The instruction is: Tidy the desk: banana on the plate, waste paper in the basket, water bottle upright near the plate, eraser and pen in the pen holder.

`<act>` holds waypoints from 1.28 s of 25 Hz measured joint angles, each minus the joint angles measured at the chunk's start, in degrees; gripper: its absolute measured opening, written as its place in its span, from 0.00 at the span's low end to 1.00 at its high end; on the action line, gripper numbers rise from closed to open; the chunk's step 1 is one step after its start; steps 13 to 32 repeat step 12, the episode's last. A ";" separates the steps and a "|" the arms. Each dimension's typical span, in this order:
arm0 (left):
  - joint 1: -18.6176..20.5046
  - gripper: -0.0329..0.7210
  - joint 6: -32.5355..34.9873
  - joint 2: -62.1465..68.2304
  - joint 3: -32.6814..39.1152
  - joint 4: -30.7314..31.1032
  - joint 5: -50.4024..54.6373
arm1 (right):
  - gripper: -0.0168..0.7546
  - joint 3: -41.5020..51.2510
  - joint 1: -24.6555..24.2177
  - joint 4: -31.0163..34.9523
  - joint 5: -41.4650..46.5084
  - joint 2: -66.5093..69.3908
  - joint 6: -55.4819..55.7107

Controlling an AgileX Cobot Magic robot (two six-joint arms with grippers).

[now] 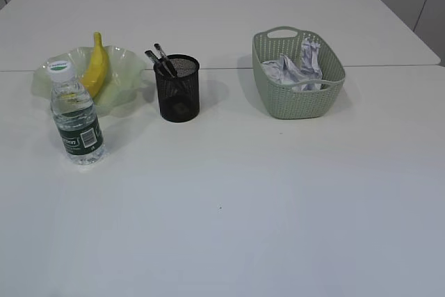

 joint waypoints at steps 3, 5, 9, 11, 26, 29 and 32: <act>0.00 0.66 0.00 0.00 0.00 -0.10 0.00 | 0.35 0.00 0.00 0.00 0.00 0.00 0.00; 0.08 0.65 0.00 0.00 0.00 -0.24 0.00 | 0.35 0.00 0.00 0.00 0.00 0.00 0.00; 0.08 0.65 0.00 0.00 0.00 -0.84 0.00 | 0.35 0.00 0.00 0.10 0.00 0.00 0.00; 0.08 0.65 0.00 0.00 0.00 -0.84 0.00 | 0.35 0.00 0.00 0.10 0.00 0.00 0.00; 0.08 0.65 0.00 0.00 0.00 -0.84 0.00 | 0.35 0.00 0.00 0.10 0.00 0.00 0.00; 0.08 0.65 0.00 0.00 0.00 -0.84 0.00 | 0.35 0.00 0.00 0.10 0.00 0.00 0.00; 0.08 0.65 0.00 0.00 0.00 -0.84 0.00 | 0.35 0.00 0.00 0.10 0.00 0.00 0.00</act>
